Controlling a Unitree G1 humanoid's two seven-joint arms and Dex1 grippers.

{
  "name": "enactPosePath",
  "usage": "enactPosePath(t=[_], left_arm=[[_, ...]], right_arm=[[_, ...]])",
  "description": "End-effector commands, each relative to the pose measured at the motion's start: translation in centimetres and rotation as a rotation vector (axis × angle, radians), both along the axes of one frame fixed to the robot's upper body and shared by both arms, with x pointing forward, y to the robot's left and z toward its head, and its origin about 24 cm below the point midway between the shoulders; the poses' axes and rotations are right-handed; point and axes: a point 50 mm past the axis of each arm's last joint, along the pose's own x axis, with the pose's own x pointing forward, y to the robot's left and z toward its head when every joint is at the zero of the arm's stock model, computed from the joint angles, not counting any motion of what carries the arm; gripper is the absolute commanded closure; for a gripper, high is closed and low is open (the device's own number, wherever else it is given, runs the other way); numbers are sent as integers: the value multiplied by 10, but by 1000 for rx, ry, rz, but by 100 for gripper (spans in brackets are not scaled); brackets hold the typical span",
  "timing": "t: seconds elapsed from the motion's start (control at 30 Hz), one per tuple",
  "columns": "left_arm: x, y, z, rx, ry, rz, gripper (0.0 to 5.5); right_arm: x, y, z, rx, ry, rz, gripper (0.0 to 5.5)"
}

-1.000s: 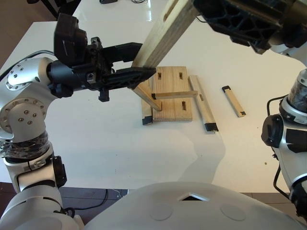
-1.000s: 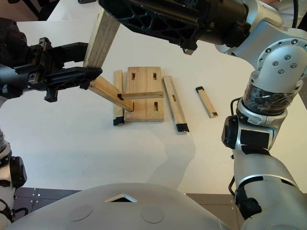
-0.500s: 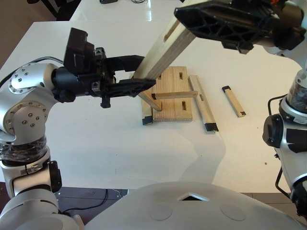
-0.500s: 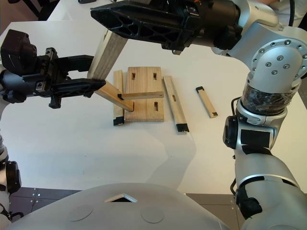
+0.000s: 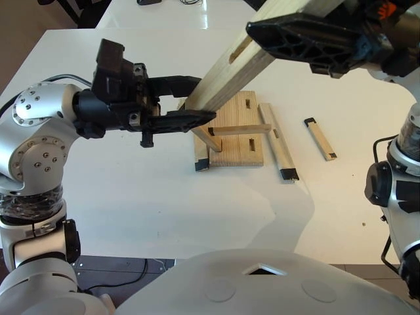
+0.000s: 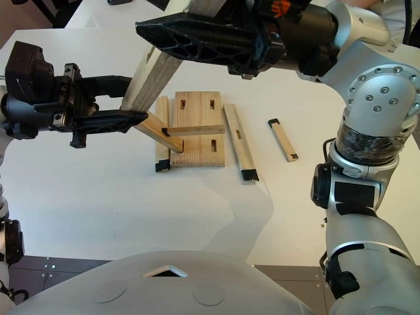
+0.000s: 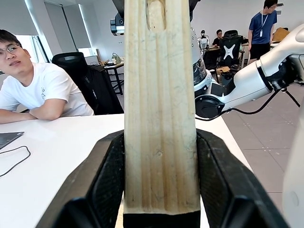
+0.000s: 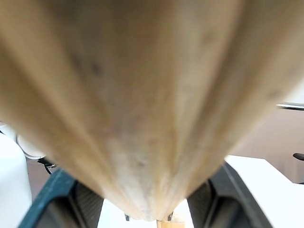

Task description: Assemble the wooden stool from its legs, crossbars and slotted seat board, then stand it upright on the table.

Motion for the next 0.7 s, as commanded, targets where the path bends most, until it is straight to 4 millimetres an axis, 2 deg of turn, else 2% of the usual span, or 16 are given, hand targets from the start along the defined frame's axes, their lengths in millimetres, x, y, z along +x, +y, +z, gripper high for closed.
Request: enactPosePath(t=[0.03, 0.17, 0.23, 0.37, 0.5, 0.57, 0.63, 0.7], left_arm=[[10, 0, 2, 11, 3, 74, 289], [18, 4, 12, -10, -43, 139, 222], [24, 10, 14, 18, -89, 204, 217], [34, 25, 13, -33, -34, 299, 217], [31, 26, 17, -137, -5, 322, 217], [32, 30, 24, -226, -7, 366, 217], [39, 45, 35, -408, -16, 483, 217], [49, 65, 34, -572, 16, 635, 217]], right_arm=[[4, -10, -7, -30, 32, -76, 347], [7, -13, -5, -1, 24, -124, 347], [13, -19, 0, 23, 1, -184, 347], [32, -52, 12, 61, -53, -371, 347], [48, -78, 6, 19, -86, -525, 347], [55, -84, -17, -99, -108, -593, 347], [58, -85, -62, -264, -84, -605, 347], [56, -84, -104, -386, -46, -583, 347]])
